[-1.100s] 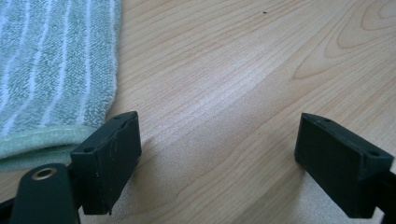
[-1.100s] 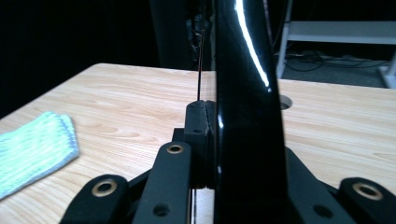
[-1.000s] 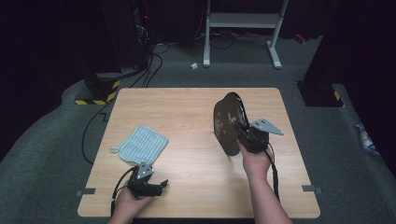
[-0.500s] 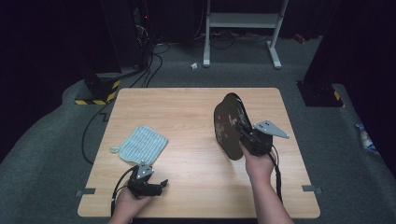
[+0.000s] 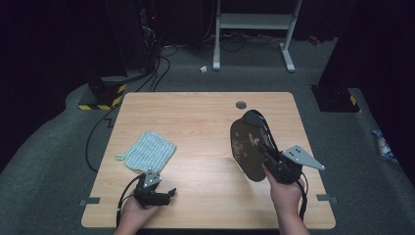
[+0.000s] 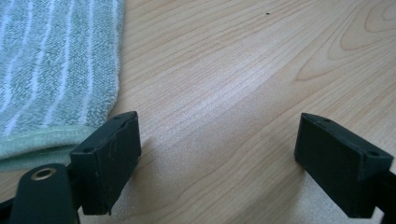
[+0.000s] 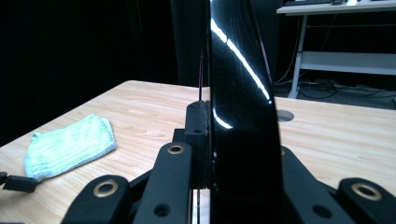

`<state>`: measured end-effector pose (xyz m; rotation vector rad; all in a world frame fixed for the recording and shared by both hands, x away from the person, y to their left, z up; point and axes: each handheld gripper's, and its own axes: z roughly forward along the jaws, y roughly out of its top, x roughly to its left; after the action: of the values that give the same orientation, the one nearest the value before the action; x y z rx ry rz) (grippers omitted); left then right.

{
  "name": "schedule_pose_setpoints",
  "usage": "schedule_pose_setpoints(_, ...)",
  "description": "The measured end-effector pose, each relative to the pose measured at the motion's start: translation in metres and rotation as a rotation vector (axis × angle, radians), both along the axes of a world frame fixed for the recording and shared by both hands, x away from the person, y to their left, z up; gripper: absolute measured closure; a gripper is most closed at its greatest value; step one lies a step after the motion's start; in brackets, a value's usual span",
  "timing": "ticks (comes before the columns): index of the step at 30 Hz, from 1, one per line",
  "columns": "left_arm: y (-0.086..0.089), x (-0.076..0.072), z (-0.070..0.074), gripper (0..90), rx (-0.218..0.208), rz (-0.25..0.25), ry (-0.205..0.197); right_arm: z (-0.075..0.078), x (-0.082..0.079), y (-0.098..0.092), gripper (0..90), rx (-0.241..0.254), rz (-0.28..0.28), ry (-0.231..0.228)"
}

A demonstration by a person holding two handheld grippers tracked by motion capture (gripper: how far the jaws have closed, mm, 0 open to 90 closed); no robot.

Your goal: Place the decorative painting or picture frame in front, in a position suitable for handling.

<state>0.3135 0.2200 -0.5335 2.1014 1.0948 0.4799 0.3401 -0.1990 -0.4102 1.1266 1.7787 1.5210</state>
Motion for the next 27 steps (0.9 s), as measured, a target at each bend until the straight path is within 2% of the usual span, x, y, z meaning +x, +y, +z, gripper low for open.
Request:
schedule_pose_setpoints(4, 0.000, 0.000, 0.000, 14.7, -0.001, 0.001, 0.000, -0.005, -0.008, -0.005, 80.3, 0.011, -0.002, -0.007)
schedule_pose_setpoints(10, 0.000, 0.000, 0.000, 14.7, -0.003, 0.001, 0.000, -0.013, -0.009, 0.000, 80.3, 0.037, 0.019, -0.008)
schedule_pose_setpoints(16, 0.000, 0.000, 0.000, 14.6, -0.004, 0.002, 0.001, -0.018, -0.013, 0.010, 80.3, 0.000, 0.039, -0.005)
schedule_pose_setpoints(27, 0.000, 0.000, 0.000, 14.6, -0.002, 0.002, 0.000, -0.025, -0.019, 0.007, 79.9, 0.000, 0.039, -0.017)
